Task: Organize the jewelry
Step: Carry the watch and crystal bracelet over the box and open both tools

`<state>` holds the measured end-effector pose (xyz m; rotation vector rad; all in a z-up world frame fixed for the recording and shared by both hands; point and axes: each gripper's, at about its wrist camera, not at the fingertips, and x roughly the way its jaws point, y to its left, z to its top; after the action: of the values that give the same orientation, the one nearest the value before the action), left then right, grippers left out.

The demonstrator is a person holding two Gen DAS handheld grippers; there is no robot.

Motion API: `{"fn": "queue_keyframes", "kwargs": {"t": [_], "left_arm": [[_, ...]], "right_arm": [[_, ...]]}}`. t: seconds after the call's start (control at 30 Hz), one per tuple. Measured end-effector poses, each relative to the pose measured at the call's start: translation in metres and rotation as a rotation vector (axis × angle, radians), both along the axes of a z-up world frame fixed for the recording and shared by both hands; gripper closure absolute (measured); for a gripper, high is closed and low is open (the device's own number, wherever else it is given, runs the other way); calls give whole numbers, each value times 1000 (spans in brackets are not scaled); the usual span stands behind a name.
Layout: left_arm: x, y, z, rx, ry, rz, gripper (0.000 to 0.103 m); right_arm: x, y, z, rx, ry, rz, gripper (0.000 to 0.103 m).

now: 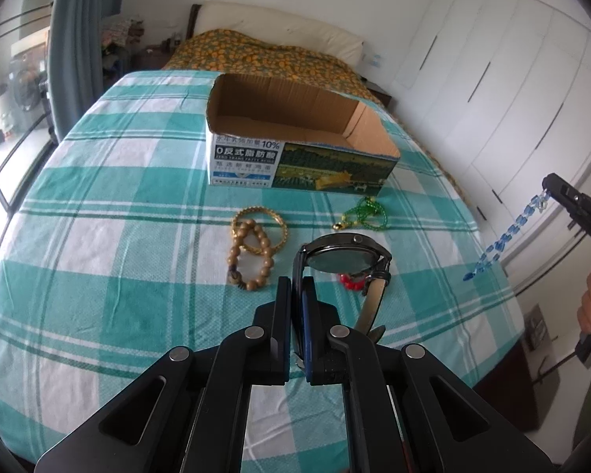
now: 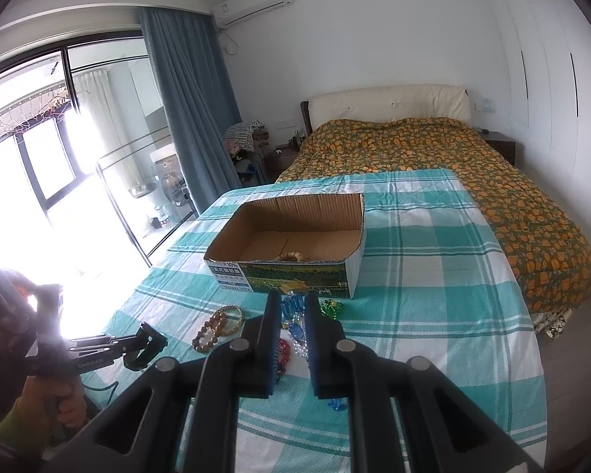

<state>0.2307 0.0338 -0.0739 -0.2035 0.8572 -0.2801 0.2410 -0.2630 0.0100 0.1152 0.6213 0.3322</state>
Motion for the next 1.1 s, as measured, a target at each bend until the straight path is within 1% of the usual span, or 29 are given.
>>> {"fn": "queue_keyframes", "kwargs": {"t": [0.2, 0.4, 0.57, 0.7, 0.77, 0.87, 1.0, 1.1], "left_arm": [[24, 11, 28, -7, -33, -4, 100], [62, 19, 55, 2, -68, 13, 100], [105, 19, 65, 21, -85, 31, 100], [145, 18, 61, 27, -76, 53, 100], [165, 16, 56, 31, -66, 63, 100], [194, 10, 45, 46, -43, 66, 100], [229, 1, 26, 70, -2, 61, 100], [245, -5, 11, 102, 17, 68, 98]], "right_arm": [[16, 8, 22, 1, -25, 23, 91], [46, 24, 39, -8, -48, 44, 91], [83, 39, 61, -23, -96, 56, 91], [121, 53, 68, -51, -116, 70, 91], [142, 60, 67, -69, -115, 77, 91], [177, 70, 56, -97, -94, 85, 91], [222, 77, 27, -118, -38, 85, 91], [248, 81, 0, -139, -8, 72, 91]]}}
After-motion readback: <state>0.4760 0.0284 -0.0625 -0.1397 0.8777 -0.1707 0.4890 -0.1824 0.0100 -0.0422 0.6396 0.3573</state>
